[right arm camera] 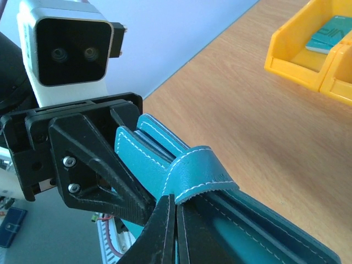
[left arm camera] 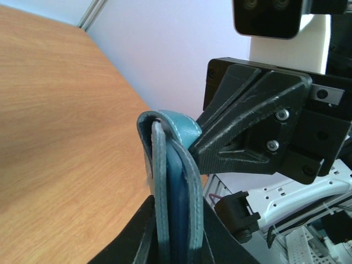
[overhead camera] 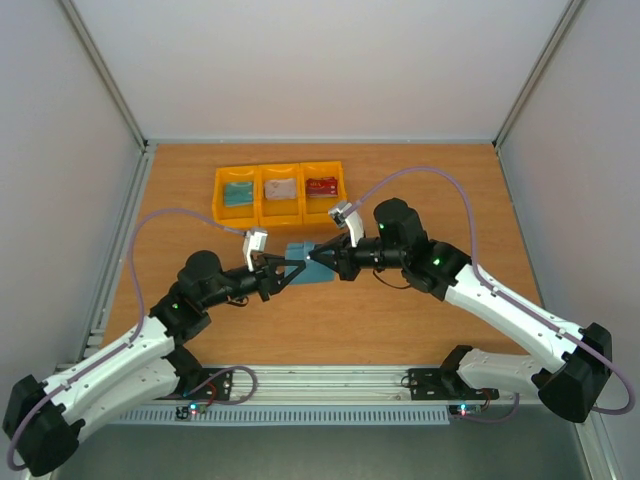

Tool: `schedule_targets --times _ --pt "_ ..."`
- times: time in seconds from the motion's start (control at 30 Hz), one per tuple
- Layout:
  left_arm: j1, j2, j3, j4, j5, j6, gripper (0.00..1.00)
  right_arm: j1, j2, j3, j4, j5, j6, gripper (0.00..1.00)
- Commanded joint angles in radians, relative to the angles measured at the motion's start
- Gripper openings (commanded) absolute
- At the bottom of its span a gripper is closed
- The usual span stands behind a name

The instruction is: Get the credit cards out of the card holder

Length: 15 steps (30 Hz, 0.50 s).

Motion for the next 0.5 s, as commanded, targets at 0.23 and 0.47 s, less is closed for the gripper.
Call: schedule_targets --times 0.23,0.47 --pt "-0.009 -0.026 0.019 0.188 0.033 0.037 0.0 0.023 -0.005 -0.054 -0.044 0.092 -0.05 0.01" --pt "-0.008 -0.027 0.004 0.169 0.011 0.032 0.0 0.023 0.004 -0.007 -0.125 0.121 -0.104 0.23"
